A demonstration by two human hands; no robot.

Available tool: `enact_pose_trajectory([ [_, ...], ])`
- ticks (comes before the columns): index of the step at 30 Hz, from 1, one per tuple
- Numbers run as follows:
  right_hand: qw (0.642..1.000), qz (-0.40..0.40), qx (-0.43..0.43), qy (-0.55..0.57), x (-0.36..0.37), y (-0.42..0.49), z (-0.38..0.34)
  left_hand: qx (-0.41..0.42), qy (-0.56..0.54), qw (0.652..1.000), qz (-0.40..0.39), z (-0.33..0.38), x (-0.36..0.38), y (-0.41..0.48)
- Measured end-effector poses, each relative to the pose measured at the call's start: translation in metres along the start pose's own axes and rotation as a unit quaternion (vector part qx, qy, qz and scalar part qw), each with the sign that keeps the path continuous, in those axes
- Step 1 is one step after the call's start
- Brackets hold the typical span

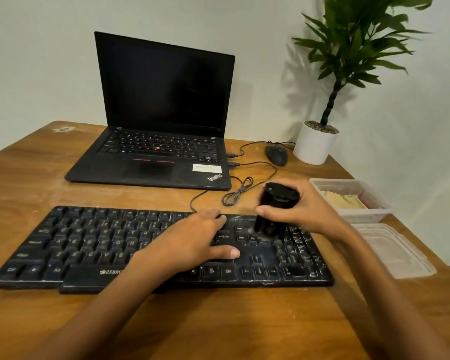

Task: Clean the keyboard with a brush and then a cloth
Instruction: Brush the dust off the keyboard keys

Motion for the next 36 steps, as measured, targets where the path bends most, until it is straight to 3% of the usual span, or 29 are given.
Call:
enact_pose_trajectory([
  [3,0.999,-0.006,-0.010,-0.045,-0.013,0.008,-0.006,-0.003,0.003,1.000,0.000,0.000,0.001,0.001],
  [7,0.998,-0.015,-0.052,0.030,0.021,0.023,-0.014,0.009,-0.026,1.000,0.012,0.001,0.001,-0.002],
  [15,0.999,-0.015,0.004,-0.044,-0.020,0.006,0.001,0.003,-0.025,1.000,0.003,-0.002,0.005,-0.005],
  [20,0.998,-0.025,-0.039,0.037,0.020,0.017,-0.010,0.002,-0.026,1.000,0.003,-0.002,0.006,-0.005],
  [27,1.000,-0.004,0.019,0.003,-0.023,0.002,0.003,0.005,-0.032,0.999,0.003,-0.004,0.007,-0.005],
  [30,0.998,-0.015,-0.004,0.059,-0.010,0.010,-0.003,0.008,-0.031,0.999,0.004,-0.005,0.009,-0.004],
  [32,0.999,-0.034,0.005,0.035,0.006,0.019,0.000,0.007,-0.029,1.000,0.005,-0.005,0.009,-0.004],
  [36,0.997,0.066,0.011,-0.031,-0.003,0.033,0.004,0.008,-0.025,1.000,0.005,-0.005,0.008,-0.004],
])
Point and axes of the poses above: each hand's wrist, its own y-axis towards the middle knuckle, its own x-axis out of the palm, z = x × y, the point moved 1 cm from there along y, towards the middle knuckle, and after that the axes turned 4 degrees about y, right-handed, at the moved point
